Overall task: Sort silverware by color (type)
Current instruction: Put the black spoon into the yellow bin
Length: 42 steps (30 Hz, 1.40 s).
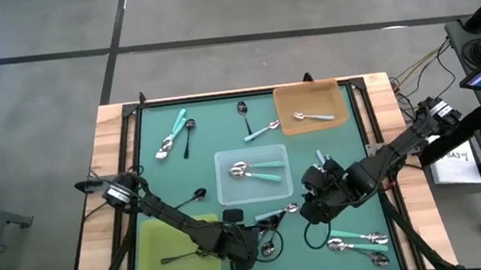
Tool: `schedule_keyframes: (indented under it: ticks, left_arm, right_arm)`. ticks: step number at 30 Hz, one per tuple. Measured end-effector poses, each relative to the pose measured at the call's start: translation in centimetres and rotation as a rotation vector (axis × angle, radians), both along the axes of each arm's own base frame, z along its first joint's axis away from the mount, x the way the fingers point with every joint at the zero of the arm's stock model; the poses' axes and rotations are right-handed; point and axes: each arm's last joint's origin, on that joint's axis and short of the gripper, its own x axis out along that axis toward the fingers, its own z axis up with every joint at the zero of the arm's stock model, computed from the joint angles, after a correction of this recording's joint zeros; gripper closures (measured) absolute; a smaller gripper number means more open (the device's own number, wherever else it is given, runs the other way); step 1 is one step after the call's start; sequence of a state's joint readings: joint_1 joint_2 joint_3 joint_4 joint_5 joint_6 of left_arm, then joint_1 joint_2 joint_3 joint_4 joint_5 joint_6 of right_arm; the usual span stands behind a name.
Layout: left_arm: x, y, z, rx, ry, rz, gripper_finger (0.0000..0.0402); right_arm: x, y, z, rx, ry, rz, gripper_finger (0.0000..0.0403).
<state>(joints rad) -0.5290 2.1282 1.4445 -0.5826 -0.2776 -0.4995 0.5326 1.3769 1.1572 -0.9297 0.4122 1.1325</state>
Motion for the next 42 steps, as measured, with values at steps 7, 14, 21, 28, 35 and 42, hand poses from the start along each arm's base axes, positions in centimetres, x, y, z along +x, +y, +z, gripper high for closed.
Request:
schedule_keyframes:
  ticks: [7, 14, 21, 28, 35, 42]
  left_arm:
    - [0.3, 0.4, -0.9, -0.046, 0.051, 0.020, 0.0394]
    - [0.4, 0.7, 1.5, 0.005, 0.009, 0.024, 0.0399]
    - [0.7, 0.3, 8.6, 0.051, -0.123, 0.032, 0.0400]
    - [-4.3, -3.1, 13.0, 0.043, -0.045, 0.070, 0.0401]
    - [-11.9, -6.6, 14.3, 0.096, 0.015, 0.248, 0.0401]
    - [-15.6, -7.4, 12.7, 0.215, 0.066, 0.366, 0.0401]
  right_arm:
    - [-0.6, 1.6, 0.1, 0.027, -0.029, 0.044, 0.0255]
    - [-1.1, 2.4, 0.1, 0.028, -0.036, 0.060, 0.0255]
    - [-1.1, 2.5, 0.1, 0.035, -0.037, 0.054, 0.0255]
    - [-1.4, 3.9, -1.1, 0.095, 0.044, 0.080, 0.0255]
    - [-1.7, 5.8, -3.6, 0.131, 0.190, 0.077, 0.0255]
    - [-2.2, 6.3, -6.7, 0.092, 0.443, 0.013, 0.0255]
